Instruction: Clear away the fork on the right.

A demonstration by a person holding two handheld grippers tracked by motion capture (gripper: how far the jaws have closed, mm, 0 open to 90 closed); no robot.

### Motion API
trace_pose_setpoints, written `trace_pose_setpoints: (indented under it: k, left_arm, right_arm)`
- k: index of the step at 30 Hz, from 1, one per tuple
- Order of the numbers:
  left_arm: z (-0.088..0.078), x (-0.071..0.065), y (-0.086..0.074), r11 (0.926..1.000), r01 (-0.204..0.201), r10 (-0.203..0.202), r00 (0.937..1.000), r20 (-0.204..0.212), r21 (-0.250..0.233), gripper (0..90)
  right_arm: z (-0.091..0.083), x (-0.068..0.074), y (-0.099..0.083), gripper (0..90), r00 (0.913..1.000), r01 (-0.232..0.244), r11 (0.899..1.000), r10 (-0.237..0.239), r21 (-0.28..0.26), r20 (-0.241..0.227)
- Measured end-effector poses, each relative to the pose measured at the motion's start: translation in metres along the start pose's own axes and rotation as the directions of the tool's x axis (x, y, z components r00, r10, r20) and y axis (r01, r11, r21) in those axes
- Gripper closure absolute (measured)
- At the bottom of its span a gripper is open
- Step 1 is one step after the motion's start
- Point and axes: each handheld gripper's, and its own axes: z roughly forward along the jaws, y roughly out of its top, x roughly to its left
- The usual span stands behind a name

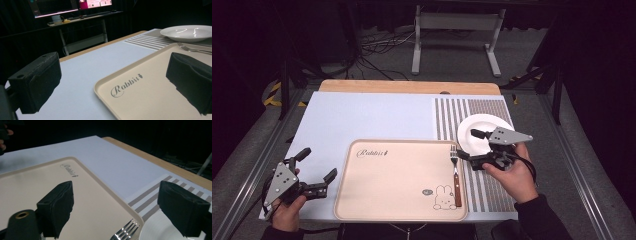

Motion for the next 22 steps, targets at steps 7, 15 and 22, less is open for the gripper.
trace_pose_setpoints:
  k: [7,15,22]
  left_arm:
    - [-0.001,0.000,0.000,1.0000,0.000,0.000,1.0000,-0.004,-0.004,0.5]
    - [-0.001,0.000,0.000,1.0000,-0.003,0.003,1.0000,-0.002,-0.002,0.5]
    - [-0.001,0.000,0.002,0.9999,-0.010,0.010,1.0000,0.000,-0.011,0.5]
  right_arm:
    - [-0.021,-0.003,-0.022,14.6,0.9999,-0.008,0.999,0.008,-0.048,0.006]
    - [-0.045,-0.011,-0.058,16.2,0.9979,-0.050,0.984,0.056,-0.170,0.031]
    - [-0.052,-0.013,-0.080,15.9,0.9973,-0.010,0.975,0.026,-0.224,0.068]
